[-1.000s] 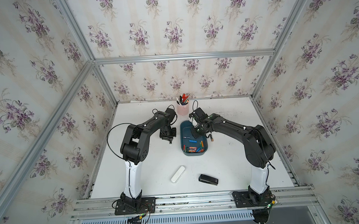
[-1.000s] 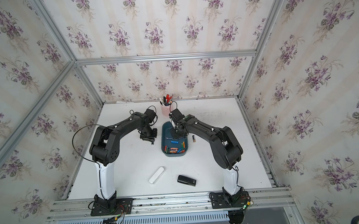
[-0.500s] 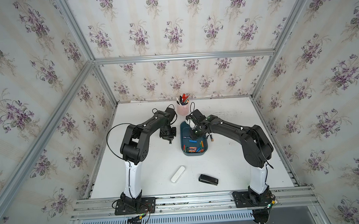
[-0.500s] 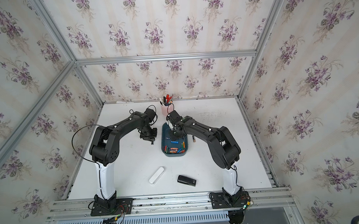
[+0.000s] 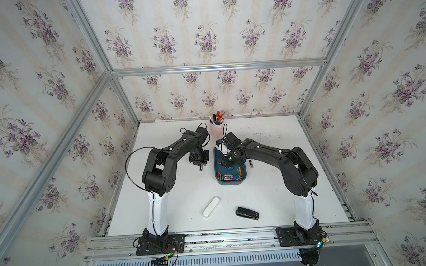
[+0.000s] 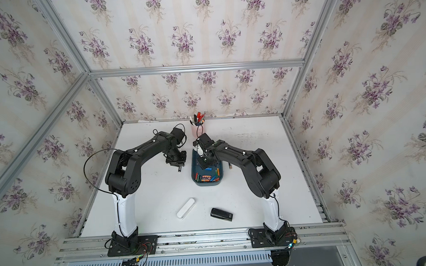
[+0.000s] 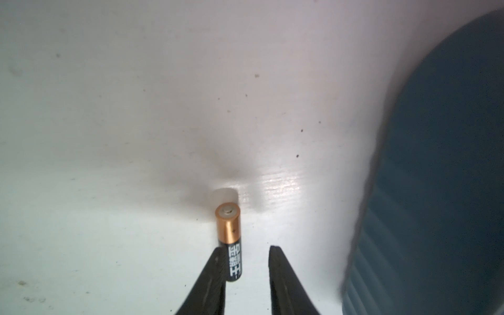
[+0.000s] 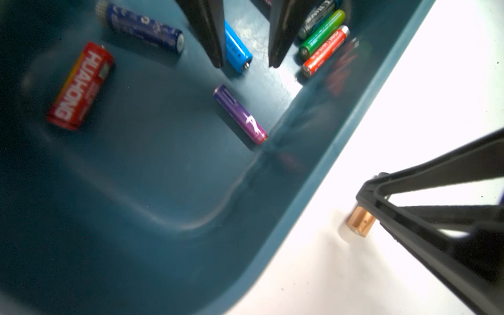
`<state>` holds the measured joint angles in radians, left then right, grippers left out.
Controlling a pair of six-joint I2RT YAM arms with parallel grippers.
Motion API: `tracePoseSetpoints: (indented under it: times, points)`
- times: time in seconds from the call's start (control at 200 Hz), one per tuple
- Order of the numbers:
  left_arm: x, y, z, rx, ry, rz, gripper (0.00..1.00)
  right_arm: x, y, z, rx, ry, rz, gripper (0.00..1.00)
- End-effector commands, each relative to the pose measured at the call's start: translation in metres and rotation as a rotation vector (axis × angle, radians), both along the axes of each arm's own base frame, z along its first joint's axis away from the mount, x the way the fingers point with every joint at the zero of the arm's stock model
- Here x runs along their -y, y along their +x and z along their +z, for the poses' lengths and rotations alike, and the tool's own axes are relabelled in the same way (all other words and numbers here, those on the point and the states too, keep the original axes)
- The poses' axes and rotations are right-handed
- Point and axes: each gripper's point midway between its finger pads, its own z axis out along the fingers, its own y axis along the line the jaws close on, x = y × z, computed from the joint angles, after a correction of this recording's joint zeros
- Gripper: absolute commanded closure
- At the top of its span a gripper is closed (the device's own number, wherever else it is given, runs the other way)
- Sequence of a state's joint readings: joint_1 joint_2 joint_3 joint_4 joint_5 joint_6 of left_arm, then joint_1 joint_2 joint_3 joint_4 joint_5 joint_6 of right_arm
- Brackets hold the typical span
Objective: Take the batteries out of the storage box
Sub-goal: Place the battery at the center of the board.
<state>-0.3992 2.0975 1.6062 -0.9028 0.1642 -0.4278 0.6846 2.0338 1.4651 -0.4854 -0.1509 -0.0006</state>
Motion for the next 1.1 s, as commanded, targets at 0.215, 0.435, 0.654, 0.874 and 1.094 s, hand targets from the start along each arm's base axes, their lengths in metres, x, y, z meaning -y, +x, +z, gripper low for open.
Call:
tracePoseSetpoints:
  times: [0.215, 0.435, 0.654, 0.874, 1.094]
  points:
    - [-0.009, -0.002, 0.011, 0.009, 0.018, -0.005, 0.66, -0.010, 0.007, -0.006, 0.039, 0.009, 0.065, 0.66]
    - [-0.020, -0.001, 0.015, 0.018, 0.027, 0.005, 0.65, -0.013, 0.011, -0.009, 0.058, 0.008, 0.086, 0.65]
    - [-0.031, -0.004, 0.010, 0.004, 0.025, 0.009, 0.63, -0.012, 0.011, -0.022, 0.047, -0.017, 0.101, 0.65]
    - [-0.031, -0.006, 0.001, -0.008, 0.009, 0.000, 0.62, -0.007, 0.012, -0.028, 0.048, -0.050, 0.102, 0.65]
    - [-0.037, -0.011, -0.009, -0.031, 0.019, -0.006, 0.60, -0.004, 0.010, -0.032, 0.041, -0.066, 0.099, 0.68]
